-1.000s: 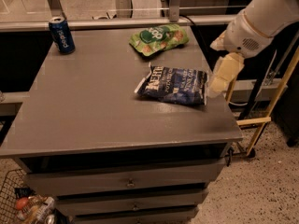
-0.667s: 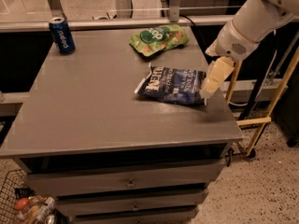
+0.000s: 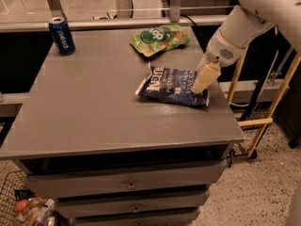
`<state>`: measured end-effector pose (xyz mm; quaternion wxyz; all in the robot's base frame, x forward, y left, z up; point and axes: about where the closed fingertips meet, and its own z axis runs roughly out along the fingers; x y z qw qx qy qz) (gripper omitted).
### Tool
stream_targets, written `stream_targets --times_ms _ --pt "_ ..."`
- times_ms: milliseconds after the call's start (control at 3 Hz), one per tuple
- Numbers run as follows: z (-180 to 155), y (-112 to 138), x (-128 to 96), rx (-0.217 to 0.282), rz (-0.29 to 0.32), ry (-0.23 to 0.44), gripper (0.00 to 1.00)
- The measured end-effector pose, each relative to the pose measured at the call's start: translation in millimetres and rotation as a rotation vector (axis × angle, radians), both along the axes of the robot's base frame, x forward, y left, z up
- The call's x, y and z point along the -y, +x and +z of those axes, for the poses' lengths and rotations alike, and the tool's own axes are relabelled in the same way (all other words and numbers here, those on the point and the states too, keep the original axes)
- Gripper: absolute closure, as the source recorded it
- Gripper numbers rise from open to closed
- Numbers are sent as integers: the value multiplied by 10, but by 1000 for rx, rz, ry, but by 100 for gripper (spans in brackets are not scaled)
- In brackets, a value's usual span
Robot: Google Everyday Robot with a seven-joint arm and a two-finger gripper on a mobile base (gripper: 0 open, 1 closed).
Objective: Pick blue chip bag
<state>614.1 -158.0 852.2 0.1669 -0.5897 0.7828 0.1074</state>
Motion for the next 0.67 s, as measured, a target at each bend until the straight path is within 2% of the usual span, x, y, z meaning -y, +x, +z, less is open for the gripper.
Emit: stream_targets --times_ms 333,667 --pt "9 63 -60 4 18 -3 65" --pt "331 58 -149 87 51 4 88"
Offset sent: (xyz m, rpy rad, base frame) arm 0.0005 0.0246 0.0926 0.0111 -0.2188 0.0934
